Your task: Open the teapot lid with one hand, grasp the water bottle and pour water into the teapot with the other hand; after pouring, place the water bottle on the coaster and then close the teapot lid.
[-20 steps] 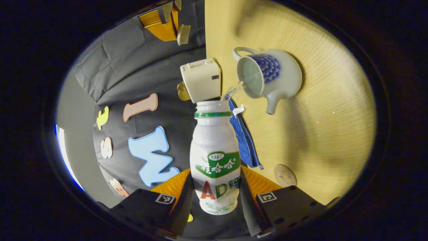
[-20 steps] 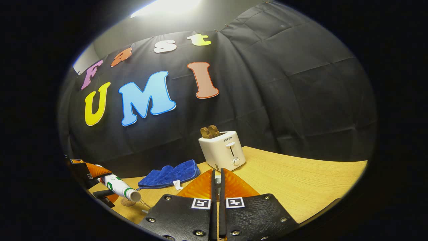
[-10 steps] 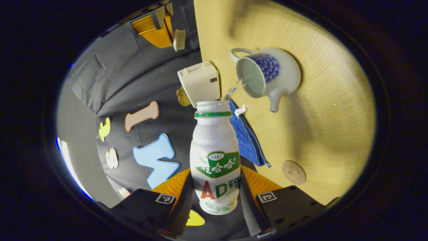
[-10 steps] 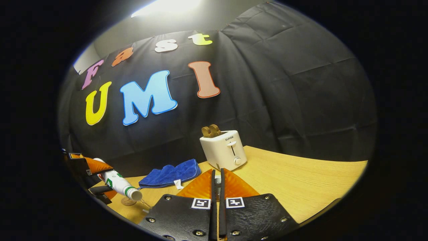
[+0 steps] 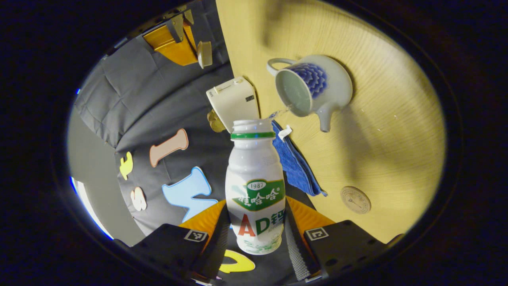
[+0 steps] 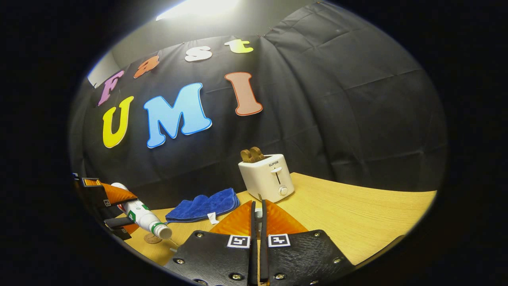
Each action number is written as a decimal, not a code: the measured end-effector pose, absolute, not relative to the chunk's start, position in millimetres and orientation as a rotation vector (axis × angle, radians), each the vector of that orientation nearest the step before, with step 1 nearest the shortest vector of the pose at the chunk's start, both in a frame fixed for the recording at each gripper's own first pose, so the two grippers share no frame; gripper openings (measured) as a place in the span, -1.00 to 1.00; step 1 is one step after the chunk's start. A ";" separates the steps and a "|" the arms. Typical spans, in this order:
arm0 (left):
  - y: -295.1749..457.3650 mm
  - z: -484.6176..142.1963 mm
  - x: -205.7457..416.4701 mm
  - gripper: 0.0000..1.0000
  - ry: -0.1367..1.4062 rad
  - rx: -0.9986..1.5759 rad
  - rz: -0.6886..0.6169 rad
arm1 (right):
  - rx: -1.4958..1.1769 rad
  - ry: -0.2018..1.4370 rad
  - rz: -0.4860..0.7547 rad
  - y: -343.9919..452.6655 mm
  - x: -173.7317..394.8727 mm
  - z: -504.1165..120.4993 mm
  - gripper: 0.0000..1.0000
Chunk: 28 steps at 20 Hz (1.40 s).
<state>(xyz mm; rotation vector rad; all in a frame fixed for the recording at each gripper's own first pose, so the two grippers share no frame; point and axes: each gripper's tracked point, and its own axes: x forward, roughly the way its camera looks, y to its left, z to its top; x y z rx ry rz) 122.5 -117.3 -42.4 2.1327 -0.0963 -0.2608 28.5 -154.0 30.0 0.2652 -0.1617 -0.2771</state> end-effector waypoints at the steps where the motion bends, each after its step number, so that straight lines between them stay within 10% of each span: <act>1: -117.5 -41.2 123.2 0.58 -0.102 2.146 -0.260 | 0.264 -0.160 -0.274 -153.1 28.5 29.9 -0.96; 15: -135.6 -34.2 119.0 0.41 -0.247 2.241 -0.272 | 0.248 -0.152 -0.252 -148.8 31.5 27.9 -0.96; 28: -109.0 -72.7 138.3 0.59 -0.117 1.652 -0.354 | 0.295 -0.179 -0.169 -136.7 33.8 34.8 -0.96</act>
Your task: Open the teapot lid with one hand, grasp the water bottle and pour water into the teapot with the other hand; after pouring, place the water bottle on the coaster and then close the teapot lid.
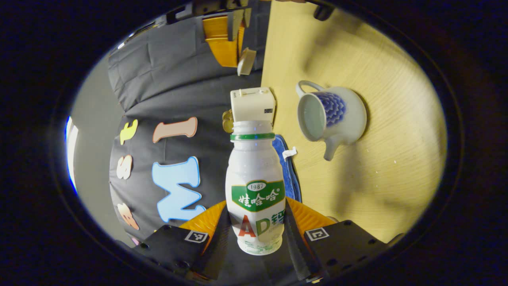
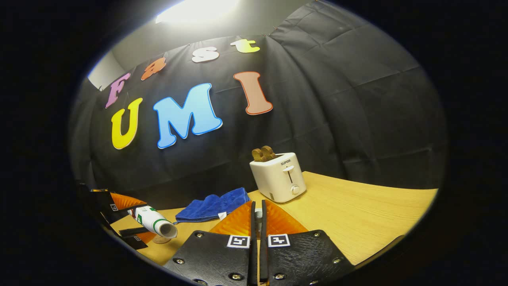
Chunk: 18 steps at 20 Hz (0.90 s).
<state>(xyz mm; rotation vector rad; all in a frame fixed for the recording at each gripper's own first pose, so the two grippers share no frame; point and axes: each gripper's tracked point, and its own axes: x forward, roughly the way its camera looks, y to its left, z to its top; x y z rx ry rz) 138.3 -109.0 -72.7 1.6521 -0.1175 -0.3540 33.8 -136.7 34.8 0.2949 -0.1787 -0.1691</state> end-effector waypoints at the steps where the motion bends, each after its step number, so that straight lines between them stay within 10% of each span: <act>1: -106.6 -77.9 140.1 0.58 -0.104 1.590 -0.349 | 0.301 -0.177 -0.161 -135.3 35.9 33.6 -0.96; 18: -80.9 -130.1 172.3 0.48 0.064 0.696 -0.215 | 0.120 -0.018 0.166 -24.8 56.0 -3.4 -0.96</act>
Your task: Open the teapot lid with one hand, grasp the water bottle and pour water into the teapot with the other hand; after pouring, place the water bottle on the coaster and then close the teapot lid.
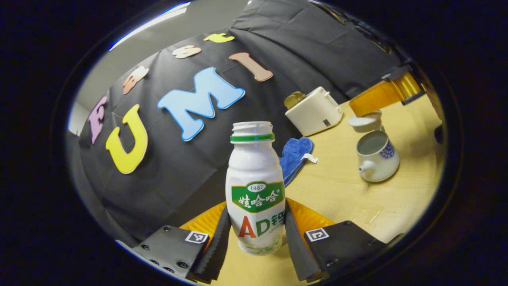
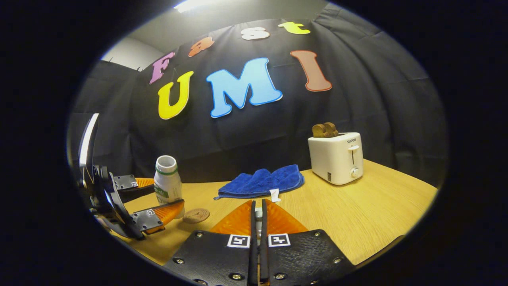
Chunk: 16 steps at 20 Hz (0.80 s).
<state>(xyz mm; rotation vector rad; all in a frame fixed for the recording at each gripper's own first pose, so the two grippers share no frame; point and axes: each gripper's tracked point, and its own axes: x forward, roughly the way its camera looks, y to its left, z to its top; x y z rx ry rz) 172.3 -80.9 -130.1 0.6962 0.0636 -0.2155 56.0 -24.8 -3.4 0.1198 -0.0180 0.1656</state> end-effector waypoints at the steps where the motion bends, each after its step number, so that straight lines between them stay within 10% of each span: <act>1: -80.5 -134.0 174.0 0.58 0.081 0.635 -0.201 | 0.115 -0.005 0.176 -20.3 56.5 -6.6 -0.96; 16: -88.3 -141.4 197.8 0.56 0.091 0.132 -0.045 | 0.052 0.076 0.146 -10.9 62.6 -31.6 -0.95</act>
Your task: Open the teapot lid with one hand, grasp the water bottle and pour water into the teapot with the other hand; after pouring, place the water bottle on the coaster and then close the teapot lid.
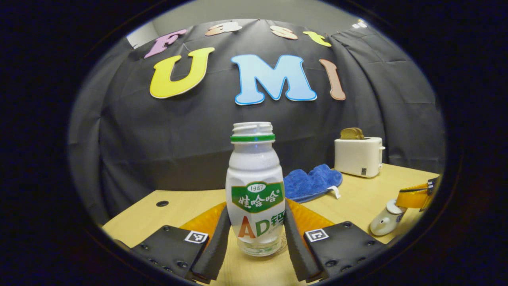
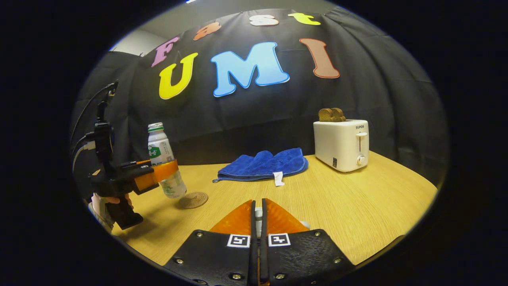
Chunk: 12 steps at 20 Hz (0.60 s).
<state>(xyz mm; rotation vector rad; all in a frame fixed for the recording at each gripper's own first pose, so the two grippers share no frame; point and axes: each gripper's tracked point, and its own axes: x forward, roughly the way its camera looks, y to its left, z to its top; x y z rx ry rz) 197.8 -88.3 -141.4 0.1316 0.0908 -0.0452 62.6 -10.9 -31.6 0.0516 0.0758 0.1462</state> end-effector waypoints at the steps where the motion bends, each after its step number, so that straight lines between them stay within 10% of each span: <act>1: -89.7 -140.9 198.8 0.53 0.091 0.121 -0.048 | 0.042 0.076 0.138 -11.0 62.7 -32.0 -0.95; 6: -91.6 -152.6 214.9 0.56 0.106 0.082 -0.043 | 0.068 0.070 0.153 -5.6 61.9 -30.8 -0.77; 9: -94.6 -157.4 226.1 0.52 0.103 0.075 -0.049 | 0.065 0.056 0.131 -9.8 61.4 -26.0 0.47; 12: -93.8 -163.0 233.2 0.56 0.112 0.089 -0.054 | 0.083 0.015 0.115 -15.6 58.1 -15.3 0.50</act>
